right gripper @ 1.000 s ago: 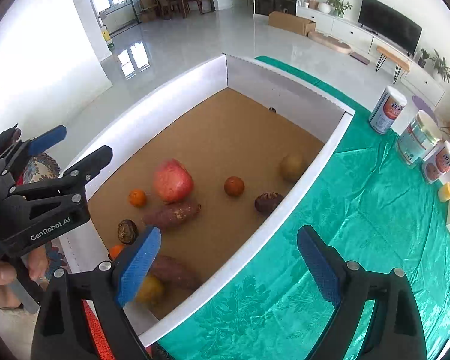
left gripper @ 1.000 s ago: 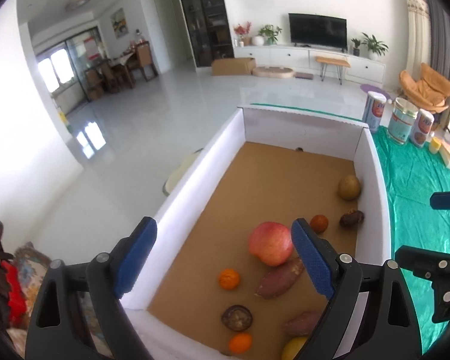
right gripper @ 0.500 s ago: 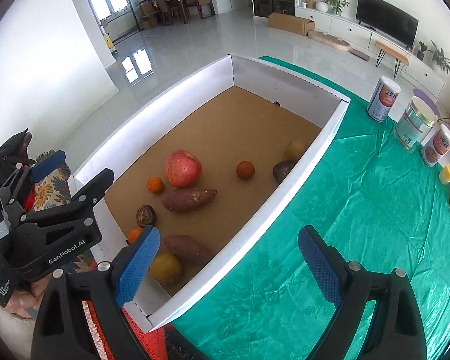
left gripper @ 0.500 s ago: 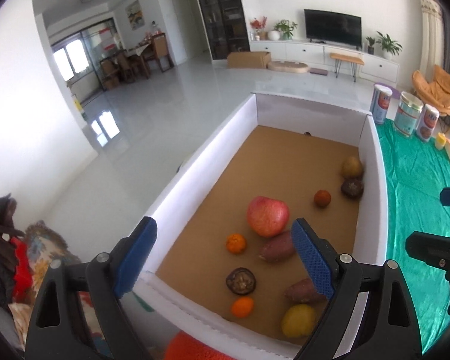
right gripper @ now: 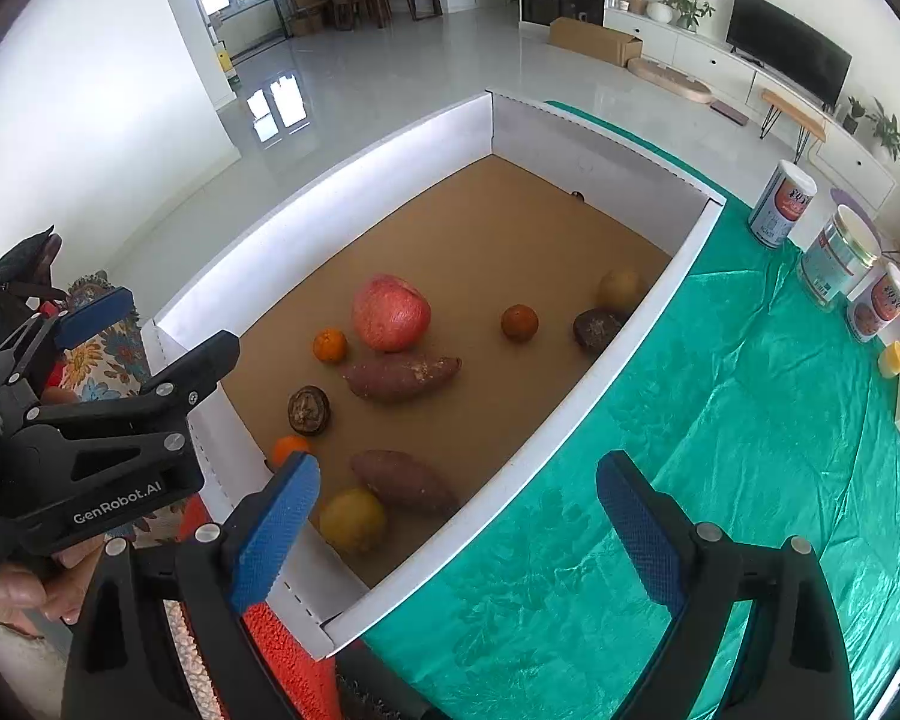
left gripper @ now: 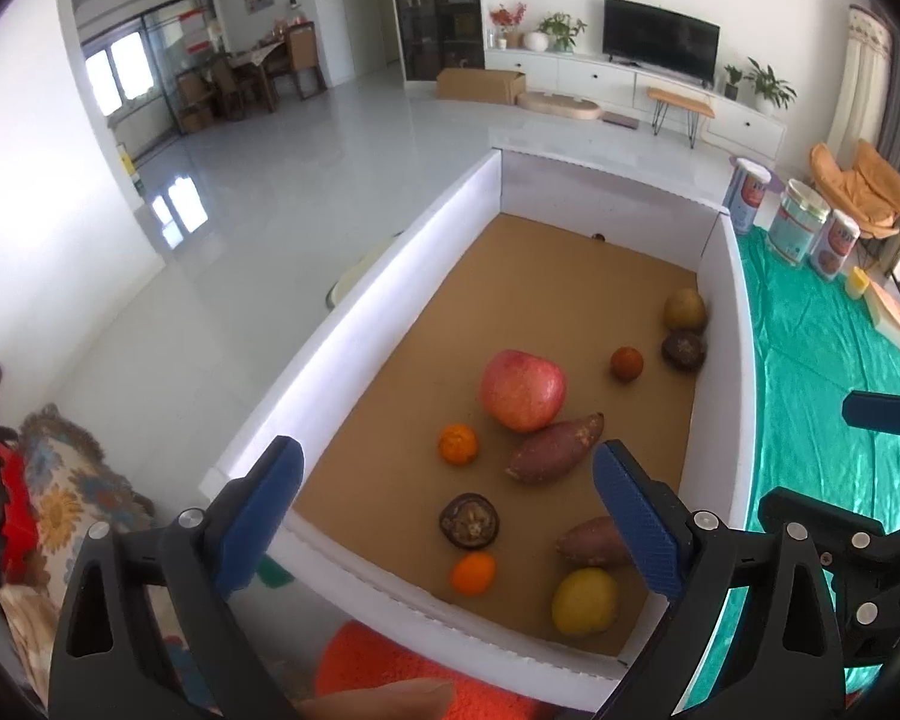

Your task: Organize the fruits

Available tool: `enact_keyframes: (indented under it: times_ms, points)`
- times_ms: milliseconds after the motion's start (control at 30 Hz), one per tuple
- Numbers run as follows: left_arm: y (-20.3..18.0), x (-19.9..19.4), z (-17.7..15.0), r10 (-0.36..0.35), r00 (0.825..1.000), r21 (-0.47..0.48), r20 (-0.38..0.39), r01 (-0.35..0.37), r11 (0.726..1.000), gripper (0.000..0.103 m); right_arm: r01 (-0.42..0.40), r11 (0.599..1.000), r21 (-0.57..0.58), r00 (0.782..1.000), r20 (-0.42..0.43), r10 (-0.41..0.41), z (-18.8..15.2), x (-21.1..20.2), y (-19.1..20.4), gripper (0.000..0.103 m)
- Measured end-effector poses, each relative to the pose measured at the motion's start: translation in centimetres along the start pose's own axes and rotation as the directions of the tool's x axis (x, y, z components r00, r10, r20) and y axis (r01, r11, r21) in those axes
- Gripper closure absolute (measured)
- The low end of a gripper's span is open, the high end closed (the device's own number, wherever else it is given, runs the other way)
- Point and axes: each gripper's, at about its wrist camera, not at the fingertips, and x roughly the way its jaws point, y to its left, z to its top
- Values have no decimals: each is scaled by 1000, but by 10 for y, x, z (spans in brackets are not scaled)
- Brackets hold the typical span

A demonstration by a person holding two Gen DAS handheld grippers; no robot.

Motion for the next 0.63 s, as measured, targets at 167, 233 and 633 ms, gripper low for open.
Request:
enact_keyframes:
  times_ms: [167, 233, 633]
  points:
    - [5, 4, -1, -31, 998, -23, -48, 30, 999, 5, 0, 1000, 0, 1000, -13, 0, 2, 4, 5, 10]
    - [4, 4, -1, -18, 999, -15, -49, 17, 1000, 5, 2, 1000, -4, 1000, -15, -2, 2, 5, 7, 10]
    - [4, -1, -4, -68, 997, -2, -38, 68, 998, 5, -1, 1000, -4, 1000, -14, 1, 3, 8, 12, 10]
